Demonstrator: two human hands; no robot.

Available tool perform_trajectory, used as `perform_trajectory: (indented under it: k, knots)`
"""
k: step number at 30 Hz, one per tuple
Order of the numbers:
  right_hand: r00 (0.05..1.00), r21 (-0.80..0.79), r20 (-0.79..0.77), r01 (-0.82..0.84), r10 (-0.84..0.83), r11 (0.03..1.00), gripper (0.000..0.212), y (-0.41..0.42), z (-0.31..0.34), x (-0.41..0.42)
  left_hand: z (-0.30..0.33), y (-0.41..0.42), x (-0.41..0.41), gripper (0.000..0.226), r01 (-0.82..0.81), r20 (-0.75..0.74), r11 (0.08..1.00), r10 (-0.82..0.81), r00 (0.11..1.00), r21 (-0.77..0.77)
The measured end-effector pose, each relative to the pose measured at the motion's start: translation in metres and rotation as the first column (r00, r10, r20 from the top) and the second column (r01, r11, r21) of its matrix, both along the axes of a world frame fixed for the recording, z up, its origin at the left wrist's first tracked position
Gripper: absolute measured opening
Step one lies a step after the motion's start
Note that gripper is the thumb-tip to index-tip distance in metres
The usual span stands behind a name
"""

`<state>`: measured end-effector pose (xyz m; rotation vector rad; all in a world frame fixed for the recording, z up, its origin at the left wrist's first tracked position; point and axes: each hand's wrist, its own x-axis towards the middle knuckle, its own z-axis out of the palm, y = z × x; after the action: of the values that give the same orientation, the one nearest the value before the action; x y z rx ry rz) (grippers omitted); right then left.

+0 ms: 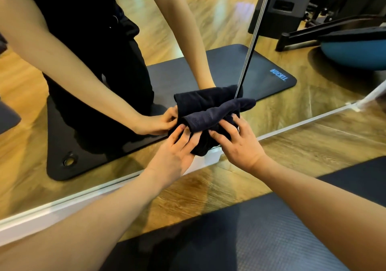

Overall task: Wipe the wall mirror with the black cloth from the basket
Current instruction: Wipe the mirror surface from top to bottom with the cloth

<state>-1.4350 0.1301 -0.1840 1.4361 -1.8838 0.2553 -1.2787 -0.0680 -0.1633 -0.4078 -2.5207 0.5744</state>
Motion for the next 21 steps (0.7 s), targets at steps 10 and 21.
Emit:
perform_trajectory:
  k: [10,21]
  knots:
    - [0.996,0.065,0.066,0.051,-0.056,0.997,0.059,0.002,-0.02,0.016,-0.023,0.008,0.009,0.049,-0.091,0.026,0.994,0.093,0.995,-0.057]
    - [0.987,0.13,0.122,0.091,-0.107,0.987,0.053,-0.014,-0.018,0.045,-0.006,-0.019,0.039,0.045,-0.046,0.025,0.999,0.046,0.999,0.018]
